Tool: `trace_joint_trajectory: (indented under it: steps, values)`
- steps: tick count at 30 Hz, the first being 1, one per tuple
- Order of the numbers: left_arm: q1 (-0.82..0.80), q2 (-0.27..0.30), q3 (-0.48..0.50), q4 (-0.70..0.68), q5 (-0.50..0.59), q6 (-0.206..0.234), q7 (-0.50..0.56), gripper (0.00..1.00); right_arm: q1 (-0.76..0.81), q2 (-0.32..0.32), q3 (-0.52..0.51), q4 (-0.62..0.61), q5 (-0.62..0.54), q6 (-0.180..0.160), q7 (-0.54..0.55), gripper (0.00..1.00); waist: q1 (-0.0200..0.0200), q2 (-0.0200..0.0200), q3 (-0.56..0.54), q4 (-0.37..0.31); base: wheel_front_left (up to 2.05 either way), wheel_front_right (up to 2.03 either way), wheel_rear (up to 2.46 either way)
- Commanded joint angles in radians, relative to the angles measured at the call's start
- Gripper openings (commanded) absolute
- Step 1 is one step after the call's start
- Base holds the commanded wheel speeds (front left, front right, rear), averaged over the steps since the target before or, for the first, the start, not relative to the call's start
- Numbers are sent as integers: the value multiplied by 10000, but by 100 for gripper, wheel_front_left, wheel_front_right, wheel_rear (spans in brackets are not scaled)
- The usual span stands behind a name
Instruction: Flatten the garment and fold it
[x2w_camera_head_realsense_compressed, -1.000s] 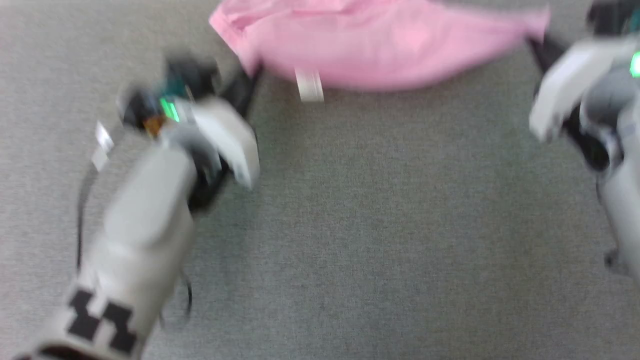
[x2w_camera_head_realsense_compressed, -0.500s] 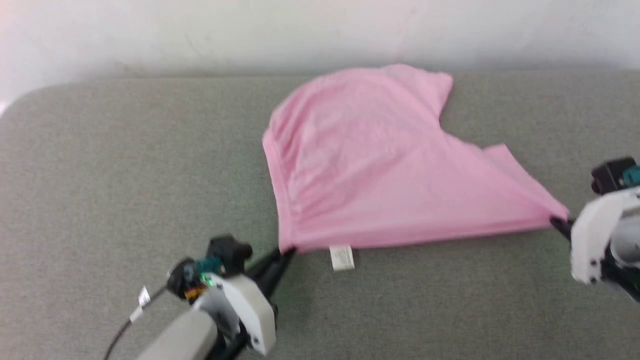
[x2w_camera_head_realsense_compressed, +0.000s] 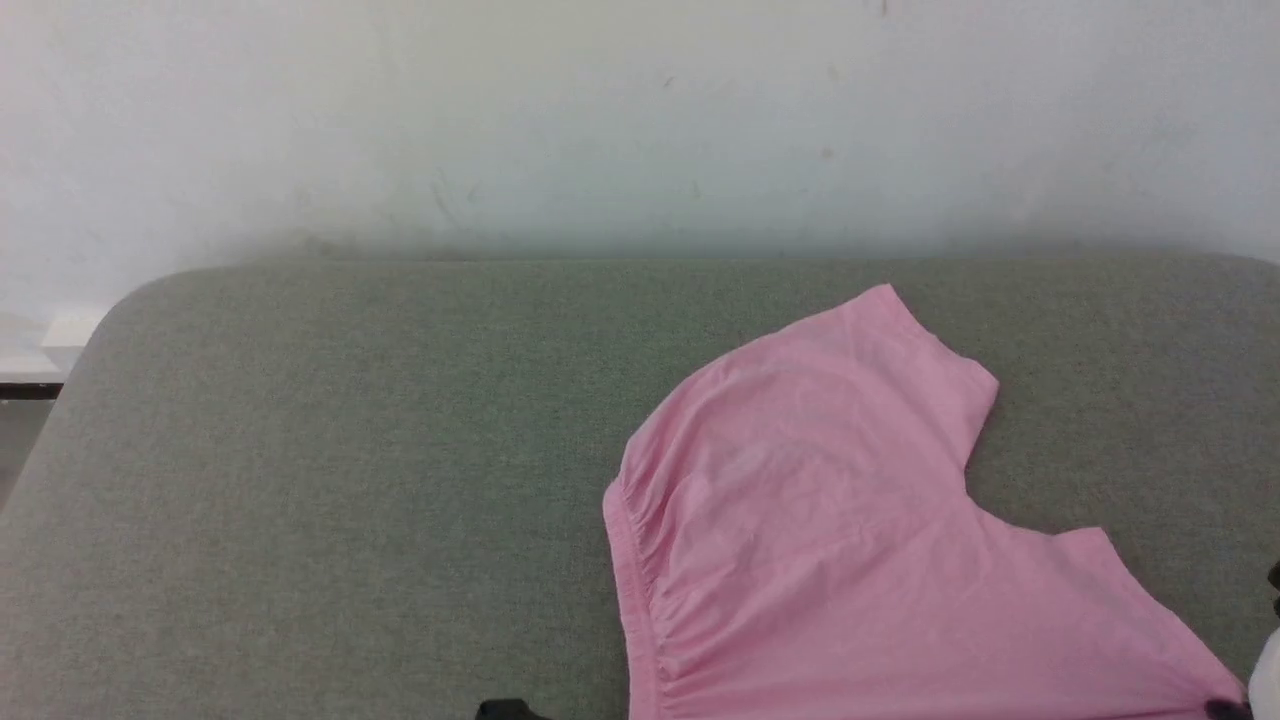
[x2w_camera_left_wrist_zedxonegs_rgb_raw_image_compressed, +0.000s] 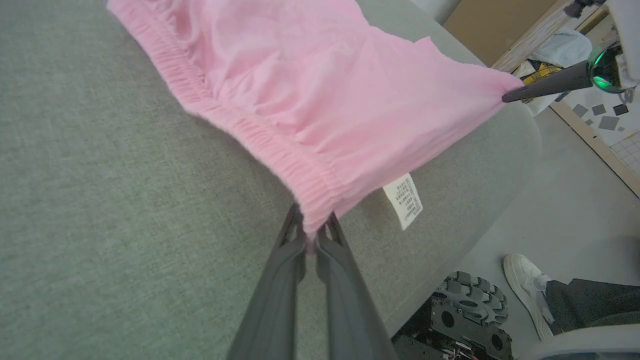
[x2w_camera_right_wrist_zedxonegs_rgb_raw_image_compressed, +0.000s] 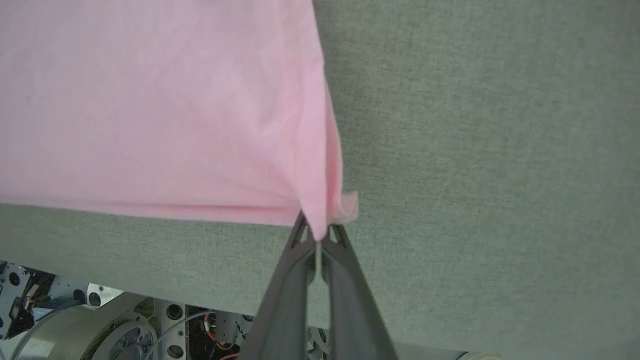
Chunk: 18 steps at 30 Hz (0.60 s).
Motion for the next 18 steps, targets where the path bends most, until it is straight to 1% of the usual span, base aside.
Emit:
trace_joint_trajectory:
  steps: [1,5,6,9,14,18]
  values:
    - [175,284,56,-150,-29,228,60,0,414,57,-619,-436,-286,-36,295,0,3,-1,-101,101,0,0,0]
    - [58,253,53,-427,44,296,44,0,709,626,-1408,-1572,-664,-36,621,0,3,-1,50,192,0,0,0]
    - [58,253,53,-427,44,296,44,0,709,626,-1408,-1572,-664,-36,621,0,3,-1,50,192,0,0,0]
    - [-338,185,241,-669,115,375,-47,0,472,950,-1777,-2307,-876,-36,640,0,3,-1,313,314,0,0,0]
    - [-1199,89,586,-1031,208,402,-116,0,-563,1166,-2036,-2928,-1177,-36,602,0,3,-1,924,596,0,0,0]
    - [-1896,-16,834,-1182,245,380,-150,0,-1853,1411,-2111,-2867,-1365,-36,607,0,3,-1,1516,851,0,0,0]
